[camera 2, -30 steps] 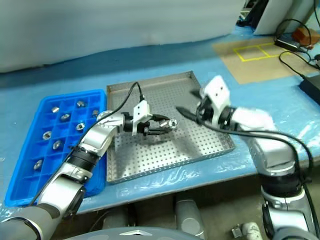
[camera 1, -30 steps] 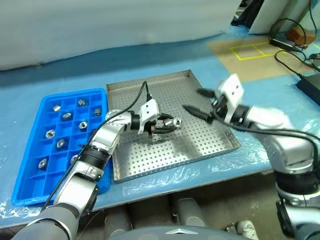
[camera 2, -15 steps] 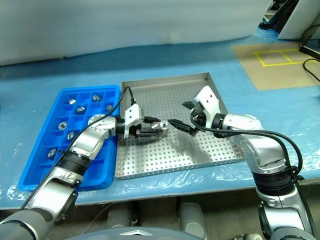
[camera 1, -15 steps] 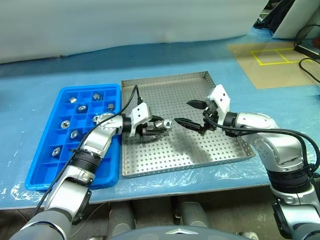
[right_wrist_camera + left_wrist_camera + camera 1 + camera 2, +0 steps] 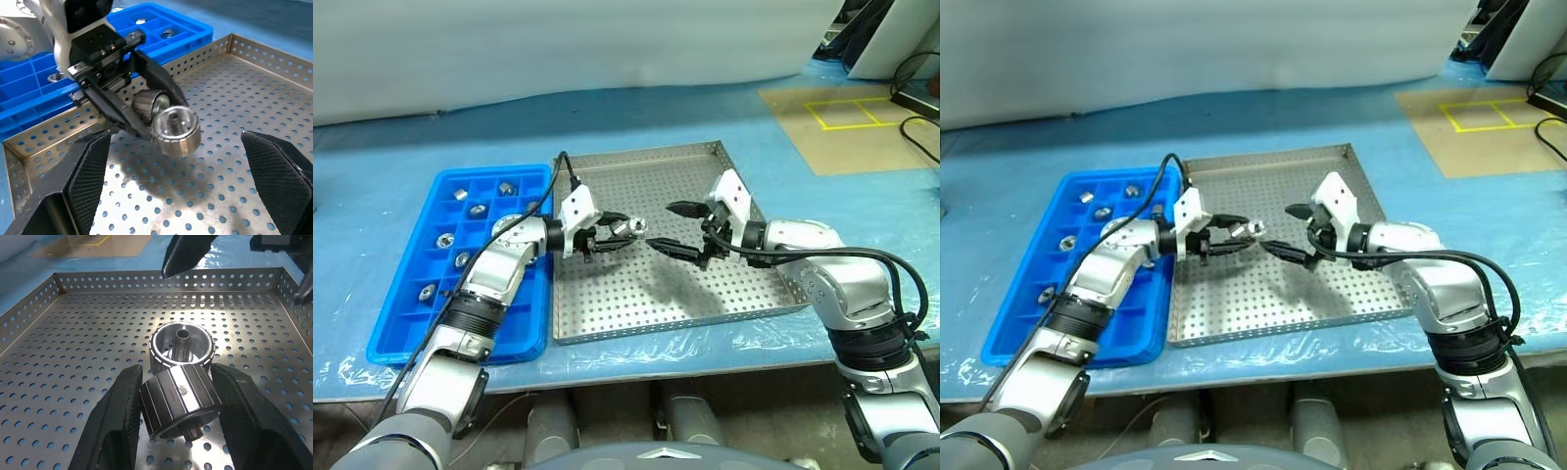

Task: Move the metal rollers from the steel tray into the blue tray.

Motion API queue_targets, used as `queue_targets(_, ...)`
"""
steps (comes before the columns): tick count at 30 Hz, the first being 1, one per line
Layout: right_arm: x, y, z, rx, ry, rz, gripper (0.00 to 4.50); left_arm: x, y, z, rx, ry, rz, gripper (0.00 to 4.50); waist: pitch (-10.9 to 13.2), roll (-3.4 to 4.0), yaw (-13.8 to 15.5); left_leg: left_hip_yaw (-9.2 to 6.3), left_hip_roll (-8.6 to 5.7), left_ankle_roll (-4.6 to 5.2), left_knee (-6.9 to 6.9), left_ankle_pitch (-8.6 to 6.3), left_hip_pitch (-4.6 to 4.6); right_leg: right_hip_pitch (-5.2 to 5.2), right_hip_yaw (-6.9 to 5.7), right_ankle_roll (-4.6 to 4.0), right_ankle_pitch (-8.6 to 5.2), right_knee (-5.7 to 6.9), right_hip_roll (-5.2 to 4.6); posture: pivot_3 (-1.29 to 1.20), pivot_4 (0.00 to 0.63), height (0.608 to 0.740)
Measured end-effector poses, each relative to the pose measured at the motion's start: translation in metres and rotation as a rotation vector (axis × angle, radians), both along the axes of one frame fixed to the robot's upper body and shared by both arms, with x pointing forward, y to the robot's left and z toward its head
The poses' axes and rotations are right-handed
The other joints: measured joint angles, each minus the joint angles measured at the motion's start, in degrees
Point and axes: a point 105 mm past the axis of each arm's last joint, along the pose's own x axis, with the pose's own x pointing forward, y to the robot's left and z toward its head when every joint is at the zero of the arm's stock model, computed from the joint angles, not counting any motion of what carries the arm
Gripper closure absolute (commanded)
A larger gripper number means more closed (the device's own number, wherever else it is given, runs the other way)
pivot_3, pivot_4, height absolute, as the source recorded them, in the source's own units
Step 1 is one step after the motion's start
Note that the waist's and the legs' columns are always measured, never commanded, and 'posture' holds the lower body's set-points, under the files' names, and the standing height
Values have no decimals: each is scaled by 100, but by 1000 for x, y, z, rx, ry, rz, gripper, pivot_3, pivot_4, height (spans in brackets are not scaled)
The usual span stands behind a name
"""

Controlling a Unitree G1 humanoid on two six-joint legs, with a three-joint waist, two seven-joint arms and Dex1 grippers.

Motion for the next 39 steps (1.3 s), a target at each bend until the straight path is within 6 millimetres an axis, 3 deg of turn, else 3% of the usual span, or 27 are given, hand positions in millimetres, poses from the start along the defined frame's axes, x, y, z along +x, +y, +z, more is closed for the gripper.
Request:
queue_targets(7, 9, 13, 6, 24, -26, 35, 35, -5, -2, 4, -6, -3, -2, 2620, 0, 0, 8, 0, 1, 2, -2, 0, -11, -9, -1, -2, -1, -2, 1, -221, 150, 740)
queue_targets(16, 19, 19, -19, 7, 21, 27, 35, -7, -5, 9, -14, 11, 2, 2620, 0, 0, 12, 0, 1, 1, -1, 0, -12, -9, -1, -2, -1, -1, 1, -212, 150, 740)
queue_targets(22, 21, 21, -19, 7, 2, 27, 35, -8, -4, 12, -4, 10, 12, 2620, 0, -1, 10, 0, 1, 1, -2, 0, -13, -11, -1, -2, -1, -1, 1, -214, 150, 740)
queue_targets(25, 21, 22, -19, 6, -7, 28, 582, -8, -3, 12, 2, 7, 14, 2620, 0, -1, 12, 0, 0, 1, -1, 0, -13, -11, -1, -2, -1, -1, 1, -215, 150, 740)
queue_targets(27, 21, 22, -20, 3, -11, 31, 582, -8, -3, 12, 2, 7, 15, 2620, 0, -1, 13, 0, 0, 1, -1, 0, -13, -11, -1, -2, -1, -1, 1, -215, 150, 740)
queue_targets(35, 15, -5, -37, -63, 38, -2, 582, -9, 0, 13, 15, -9, -1, 2620, 1, -1, 26, 0, 0, 2, -2, 0, -15, -11, -1, -2, -1, -3, 1, -212, 150, 740)
queue_targets(39, 15, -17, -35, -80, 34, -23, 582, -9, 4, 9, 26, -11, 1, 2620, 1, -1, 4, 0, 2, 1, -1, 0, -10, -11, -1, -2, -1, 0, 2, -215, 150, 740)
